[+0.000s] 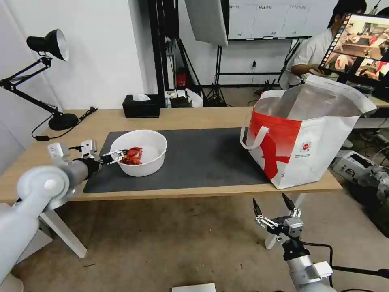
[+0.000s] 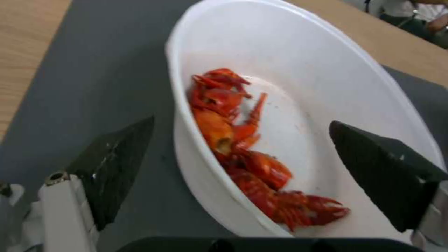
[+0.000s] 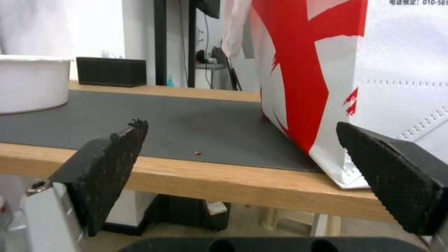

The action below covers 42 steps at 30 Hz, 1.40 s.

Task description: Pick up the trash from the table and place it into the takeout bag.

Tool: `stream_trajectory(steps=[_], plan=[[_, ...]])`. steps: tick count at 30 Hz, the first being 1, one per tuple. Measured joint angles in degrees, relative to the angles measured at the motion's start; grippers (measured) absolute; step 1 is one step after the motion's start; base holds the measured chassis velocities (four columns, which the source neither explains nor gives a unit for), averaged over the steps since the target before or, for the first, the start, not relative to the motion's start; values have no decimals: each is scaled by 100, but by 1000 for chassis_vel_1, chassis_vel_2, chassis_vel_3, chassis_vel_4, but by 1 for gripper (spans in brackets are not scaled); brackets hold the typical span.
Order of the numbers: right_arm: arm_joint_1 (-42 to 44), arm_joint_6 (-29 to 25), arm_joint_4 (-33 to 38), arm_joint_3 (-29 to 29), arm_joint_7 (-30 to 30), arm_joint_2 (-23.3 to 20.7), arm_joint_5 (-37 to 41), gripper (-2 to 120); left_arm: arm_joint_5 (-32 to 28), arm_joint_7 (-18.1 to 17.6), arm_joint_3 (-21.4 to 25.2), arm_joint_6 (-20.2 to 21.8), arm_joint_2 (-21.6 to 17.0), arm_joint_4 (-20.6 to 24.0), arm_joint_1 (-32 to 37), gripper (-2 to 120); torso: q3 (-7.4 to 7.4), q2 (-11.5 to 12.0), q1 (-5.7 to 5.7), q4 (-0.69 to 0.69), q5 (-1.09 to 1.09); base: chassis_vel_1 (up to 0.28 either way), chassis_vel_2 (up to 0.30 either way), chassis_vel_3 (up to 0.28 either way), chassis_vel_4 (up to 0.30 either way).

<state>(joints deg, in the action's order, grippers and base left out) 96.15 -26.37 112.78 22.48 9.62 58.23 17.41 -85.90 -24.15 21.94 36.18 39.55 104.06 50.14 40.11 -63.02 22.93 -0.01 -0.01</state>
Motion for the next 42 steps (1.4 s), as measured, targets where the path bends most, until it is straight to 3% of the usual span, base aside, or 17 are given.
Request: stream_trajectory(steps=[10,22,33,35,42], plan=[[0,0,0,0,0,0,0,100,-420,-308,-85,201,-89,-398,-285,100,0,0,-1,1,0,0,0,0,0],[0,0,0,0,0,0,0,100,-519,-554,-126,212,-50,-464,-335,100,-1,0,-1,1,1,0,0,0,0],[0,0,0,0,0,0,0,100,-510,-621,-239,216,65,-578,-448,66,-1,-1,-1,1,1,0,0,0,0],[0,0,0,0,0,0,0,100,-515,-617,-244,216,60,-581,-466,53,0,-1,-1,1,1,0,0,0,0],[0,0,0,0,0,0,0,100,-566,-628,-254,224,49,-607,-488,29,-1,-1,-1,1,1,0,0,0,0]])
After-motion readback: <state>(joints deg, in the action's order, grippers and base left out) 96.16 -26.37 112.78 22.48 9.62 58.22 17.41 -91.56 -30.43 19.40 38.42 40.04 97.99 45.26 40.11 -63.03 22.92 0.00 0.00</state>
